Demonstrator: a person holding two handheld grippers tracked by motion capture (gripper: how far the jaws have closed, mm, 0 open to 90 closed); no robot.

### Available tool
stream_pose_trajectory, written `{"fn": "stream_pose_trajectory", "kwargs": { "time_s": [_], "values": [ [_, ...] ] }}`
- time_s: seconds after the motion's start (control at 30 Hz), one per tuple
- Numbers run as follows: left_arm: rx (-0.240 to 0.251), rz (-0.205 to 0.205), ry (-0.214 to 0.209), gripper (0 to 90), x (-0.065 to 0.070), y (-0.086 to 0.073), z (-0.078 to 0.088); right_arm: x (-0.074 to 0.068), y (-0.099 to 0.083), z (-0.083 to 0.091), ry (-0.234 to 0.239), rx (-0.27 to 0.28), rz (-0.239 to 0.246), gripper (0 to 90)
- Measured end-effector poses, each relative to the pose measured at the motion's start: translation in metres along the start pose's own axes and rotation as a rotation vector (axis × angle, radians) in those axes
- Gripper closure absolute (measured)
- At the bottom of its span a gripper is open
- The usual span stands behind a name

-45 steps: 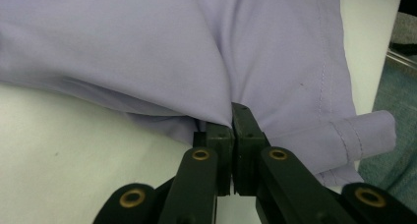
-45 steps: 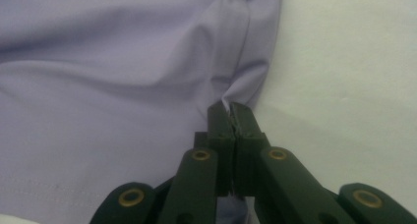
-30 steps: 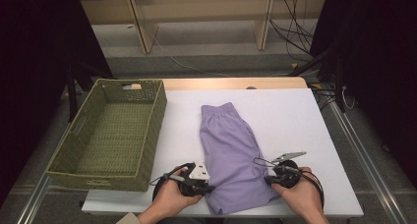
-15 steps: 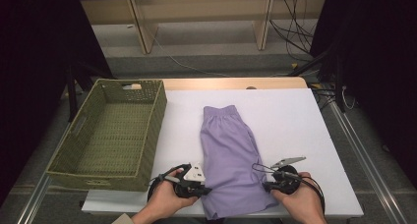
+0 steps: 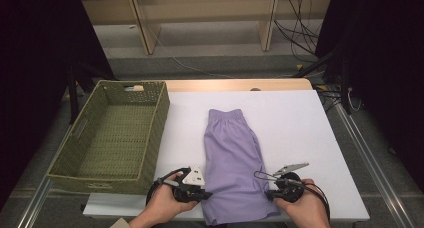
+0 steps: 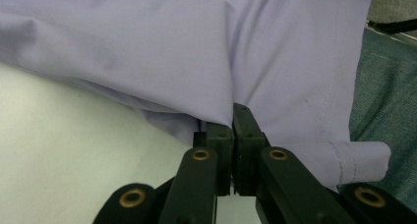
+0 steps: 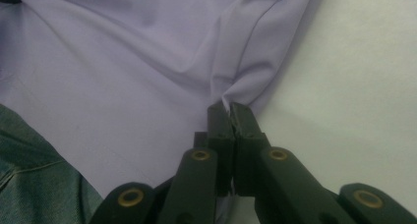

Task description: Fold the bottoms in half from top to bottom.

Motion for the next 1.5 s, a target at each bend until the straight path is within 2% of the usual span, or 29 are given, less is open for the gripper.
{"fn": "stream_pose_trajectory", "kwargs": {
  "time_s": [0.2,0.23,0.4,0.53,0.6,0.73,0.8,0.93,1.0,1.17,1.27,1.33,1.4,1.5],
  "values": [
    [-0.012,0.0,-0.009,87.9,-0.001,-0.003,0.003,-0.006,-0.005,0.0,0.017,-0.018,0.006,88.6],
    [-0.014,-0.002,-0.009,87.9,-0.001,-0.003,0.003,-0.007,-0.005,0.0,0.02,-0.016,-0.004,88.5],
    [-0.026,-0.008,-0.012,87.7,-0.001,-0.006,0.004,-0.01,-0.01,0.001,0.029,-0.049,0.012,88.3],
    [-0.024,0.0,-0.015,86.3,0.0,-0.006,0.006,-0.011,-0.012,0.004,0.036,-0.051,-0.006,84.2],
    [-0.014,0.021,-0.011,79.5,-0.001,-0.005,0.008,-0.01,-0.01,0.007,0.029,-0.018,-0.01,78.9],
    [0.011,0.098,0.016,52.1,-0.007,-0.001,0.01,-0.002,0.0,0.016,-0.014,0.101,0.002,65.0],
    [0.006,0.133,0.022,48.5,-0.009,-0.002,0.009,0.003,0.005,0.017,-0.027,0.137,-0.005,60.5],
    [-0.026,0.201,0.009,51.8,-0.008,-0.004,0.002,0.01,0.01,0.01,-0.004,0.164,-0.024,56.6],
    [-0.036,0.218,0.016,55.9,-0.007,-0.005,-0.002,0.012,0.012,0.004,0.006,0.159,-0.039,56.5],
    [-0.051,0.208,0.048,69.4,-0.004,-0.005,-0.01,0.016,0.017,-0.009,-0.018,0.114,-0.025,63.4],
    [-0.059,0.179,0.076,75.3,-0.002,-0.004,-0.01,0.014,0.02,-0.011,-0.014,0.096,-0.009,74.6],
    [-0.06,0.182,0.086,79.9,-0.002,-0.004,-0.011,0.015,0.02,-0.012,-0.031,0.081,-0.004,80.7],
    [-0.06,0.193,0.08,83.1,-0.002,-0.004,-0.011,0.015,0.021,-0.012,-0.023,0.077,-0.007,85.9],
    [-0.062,0.205,0.071,86.5,-0.002,-0.004,-0.011,0.016,0.02,-0.012,-0.009,0.084,-0.019,88.3]
  ]
}}
Point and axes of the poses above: each handheld gripper's, and its own axes: z roughly backward along the jaws, y roughly out of its top, x roughly to its right, the point moved 5 cm from there along -z, roughly forward along the jaws, and after that the axes turned 12 degrees about y, right-handed, at the moved point
